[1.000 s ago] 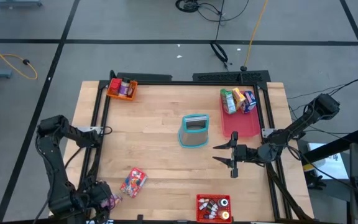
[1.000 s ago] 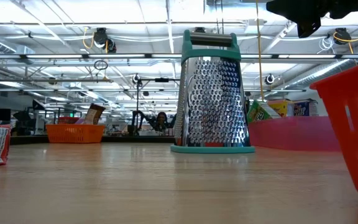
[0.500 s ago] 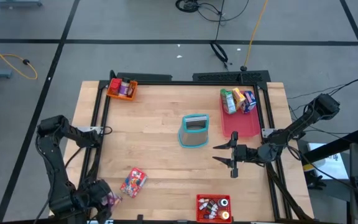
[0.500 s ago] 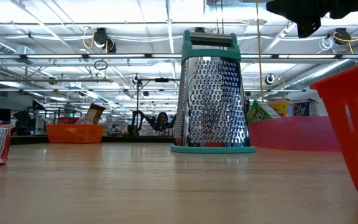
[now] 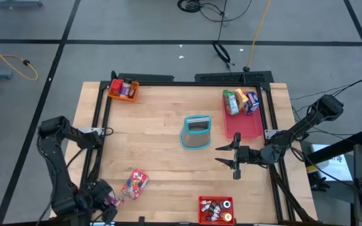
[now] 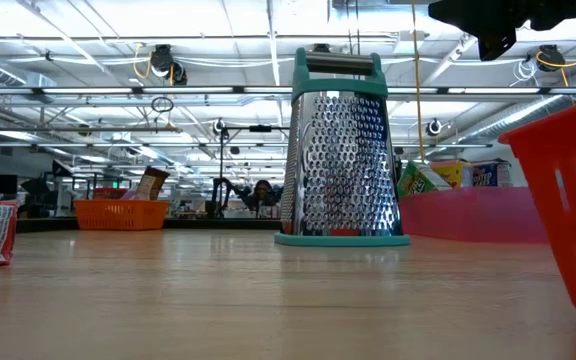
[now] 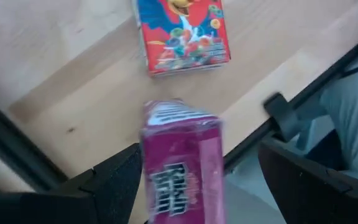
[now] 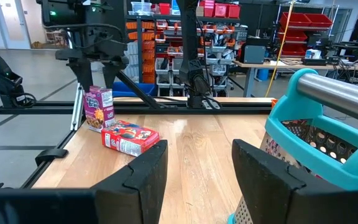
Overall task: Pick & Place Kitchen Items
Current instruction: Put the purple cereal box into the pink bin
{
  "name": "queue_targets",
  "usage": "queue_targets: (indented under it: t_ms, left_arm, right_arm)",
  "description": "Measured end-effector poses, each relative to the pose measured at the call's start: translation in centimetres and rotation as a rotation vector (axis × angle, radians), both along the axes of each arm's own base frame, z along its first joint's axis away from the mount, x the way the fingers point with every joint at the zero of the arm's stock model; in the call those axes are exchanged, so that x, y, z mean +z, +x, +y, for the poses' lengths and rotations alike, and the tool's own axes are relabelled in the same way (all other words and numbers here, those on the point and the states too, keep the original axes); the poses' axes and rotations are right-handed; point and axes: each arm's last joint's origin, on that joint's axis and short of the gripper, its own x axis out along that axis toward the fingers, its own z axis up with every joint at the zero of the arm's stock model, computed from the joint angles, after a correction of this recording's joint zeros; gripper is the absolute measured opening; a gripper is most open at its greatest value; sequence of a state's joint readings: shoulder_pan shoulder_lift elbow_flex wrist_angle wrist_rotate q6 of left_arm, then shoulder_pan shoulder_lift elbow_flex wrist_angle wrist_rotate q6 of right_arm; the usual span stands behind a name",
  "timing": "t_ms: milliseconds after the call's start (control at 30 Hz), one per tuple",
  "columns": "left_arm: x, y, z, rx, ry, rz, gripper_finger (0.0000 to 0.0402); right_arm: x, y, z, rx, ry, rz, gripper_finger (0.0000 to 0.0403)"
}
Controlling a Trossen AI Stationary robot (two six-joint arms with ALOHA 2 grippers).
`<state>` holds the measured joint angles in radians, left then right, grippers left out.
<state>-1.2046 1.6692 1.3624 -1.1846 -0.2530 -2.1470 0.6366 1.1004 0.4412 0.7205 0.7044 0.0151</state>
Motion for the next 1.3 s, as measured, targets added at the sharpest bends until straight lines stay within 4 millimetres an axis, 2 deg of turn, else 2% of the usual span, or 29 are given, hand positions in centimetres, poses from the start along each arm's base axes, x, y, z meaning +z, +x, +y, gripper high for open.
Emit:
queue_targets:
  t_ms: [200,300,400,667,833,967,1133,1300]
  left_arm:
    - [-1.4,0.8,-0.4,-0.011,-0.018,0.147,0.0318]
    - [-1.5,1.0,-0.3,-0.020,-0.043,0.217,0.0299]
    - [-1.5,1.2,-0.2,-0.036,-0.041,0.220,0.0251]
    - [-1.5,1.6,-0.1,-0.077,-0.038,0.218,0.0082]
    - [-0.9,2.7,0.3,-0.115,-0.090,0.264,0.0013]
    - [0.0,4.7,1.1,-0.158,-0.118,0.263,0.0011]
    - [1.4,7.6,3.1,-0.183,-0.135,0.283,0.0005]
    - [3.2,10.8,5.0,-0.265,-0.125,0.171,0.0008]
  right_arm:
    - [0.0,0.0,0.0,0.000,0.000,0.000,0.0171]
    - [0.0,0.0,0.0,0.000,0.000,0.000,0.0171]
    - [0.0,0.0,0.0,0.000,0.000,0.000,0.0171]
    - [0.0,0.0,0.0,0.000,0.000,-0.001,0.0171]
    - [0.0,0.0,0.0,0.002,0.023,-0.002,0.0171]
    - [0.0,0.0,0.0,0.006,0.026,-0.002,0.0171]
    - [0.1,0.1,0.3,0.142,0.034,-0.006,0.0171]
    - [0.1,0.1,0.3,0.194,0.042,-0.004,0.0171]
